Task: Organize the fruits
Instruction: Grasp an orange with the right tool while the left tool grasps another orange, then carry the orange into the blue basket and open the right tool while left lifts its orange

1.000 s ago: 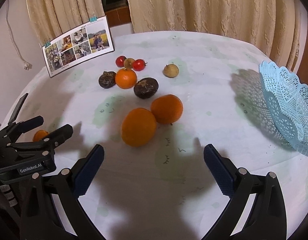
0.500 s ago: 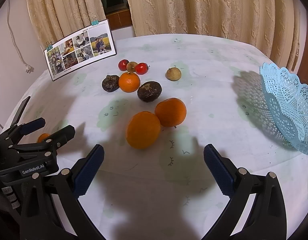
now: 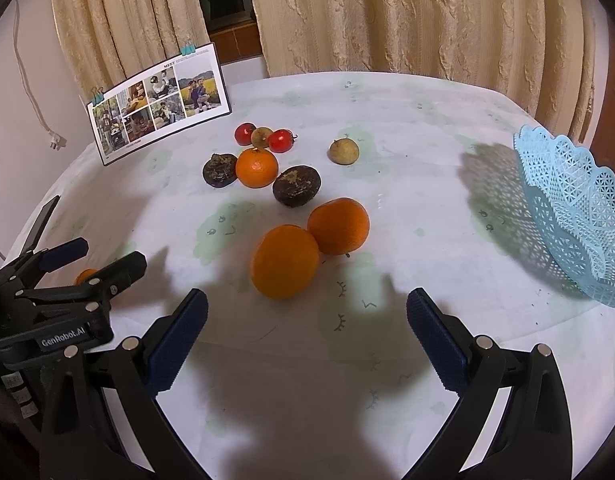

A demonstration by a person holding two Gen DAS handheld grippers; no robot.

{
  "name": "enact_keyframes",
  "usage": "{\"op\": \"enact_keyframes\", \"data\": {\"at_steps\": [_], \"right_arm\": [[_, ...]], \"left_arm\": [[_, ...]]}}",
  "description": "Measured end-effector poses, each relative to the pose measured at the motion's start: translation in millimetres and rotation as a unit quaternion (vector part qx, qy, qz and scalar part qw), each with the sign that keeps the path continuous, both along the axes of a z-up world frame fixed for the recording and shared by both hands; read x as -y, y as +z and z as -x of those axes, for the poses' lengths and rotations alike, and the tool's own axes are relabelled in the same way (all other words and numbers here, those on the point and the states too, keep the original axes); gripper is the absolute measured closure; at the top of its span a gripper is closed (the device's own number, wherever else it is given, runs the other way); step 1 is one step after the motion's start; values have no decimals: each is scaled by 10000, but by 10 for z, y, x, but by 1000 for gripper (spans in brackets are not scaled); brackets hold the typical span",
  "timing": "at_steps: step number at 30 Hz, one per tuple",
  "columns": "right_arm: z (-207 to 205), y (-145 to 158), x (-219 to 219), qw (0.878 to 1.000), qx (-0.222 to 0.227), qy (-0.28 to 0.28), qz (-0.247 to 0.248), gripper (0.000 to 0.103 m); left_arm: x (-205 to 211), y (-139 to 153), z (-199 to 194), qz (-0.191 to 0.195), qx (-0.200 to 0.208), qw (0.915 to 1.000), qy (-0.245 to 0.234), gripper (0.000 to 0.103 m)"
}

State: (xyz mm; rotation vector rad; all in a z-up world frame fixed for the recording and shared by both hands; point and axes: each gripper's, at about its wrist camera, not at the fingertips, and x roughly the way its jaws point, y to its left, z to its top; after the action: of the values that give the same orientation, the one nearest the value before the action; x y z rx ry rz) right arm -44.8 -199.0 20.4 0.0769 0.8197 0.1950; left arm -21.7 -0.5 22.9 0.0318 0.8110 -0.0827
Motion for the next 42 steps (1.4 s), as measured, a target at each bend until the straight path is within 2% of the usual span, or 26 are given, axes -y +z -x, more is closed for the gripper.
{"op": "enact_keyframes", "data": {"at_steps": [10, 12, 16, 17, 20, 21, 22, 23, 24, 26, 29, 35, 42], "right_arm": [[-103, 2, -144, 9999, -10, 31, 132, 5], [-170, -20, -176, 9997, -87, 8, 206, 19], [-330, -90, -189, 9993, -274, -99, 225, 33], [-355, -113, -185, 9992, -327, -115, 200, 41], [-363, -119, -163, 9993, -317, -122, 136, 51], [-351, -117, -154, 9994, -321, -67, 54, 58], [-334, -113, -146, 9995, -322, -21, -20, 62], [-313, -112, -136, 9995, -318, -19, -15, 62], [-290, -111, -125, 9995, -317, -13, -18, 62], [-242, -104, -83, 9993, -335, -3, -134, 62], [-158, -63, -15, 9993, -257, -31, -259, 62], [24, 171, 239, 9985, 176, -217, -468, 62], [148, 383, 693, 9929, 672, -870, -455, 62]], "left_arm": [[-252, 46, 131, 143, 111, 9998, 127, 5], [-247, 47, 168, 137, 140, 9998, 60, 5], [-231, 18, 212, 133, 96, 9998, -91, 5], [-233, 8, 213, 143, 62, 9998, -106, 5], [-243, -9, 211, 213, -31, 9997, -153, 5], [-244, -15, 213, 239, -69, 9995, -182, 6], [-234, -29, 213, 258, -142, 9993, -243, 14], [-221, -48, 213, 267, -210, 9990, -294, 26], [-208, -73, 208, 281, -306, 9985, -351, 32], [-193, -109, 205, 266, -421, 9980, -380, 53], [-188, -109, 223, 180, -393, 9987, -282, 62], [-125, -78, 242, 161, -408, 9984, -344, 64], [-16, -2, 252, 75, -355, 9987, -367, 64]]}}
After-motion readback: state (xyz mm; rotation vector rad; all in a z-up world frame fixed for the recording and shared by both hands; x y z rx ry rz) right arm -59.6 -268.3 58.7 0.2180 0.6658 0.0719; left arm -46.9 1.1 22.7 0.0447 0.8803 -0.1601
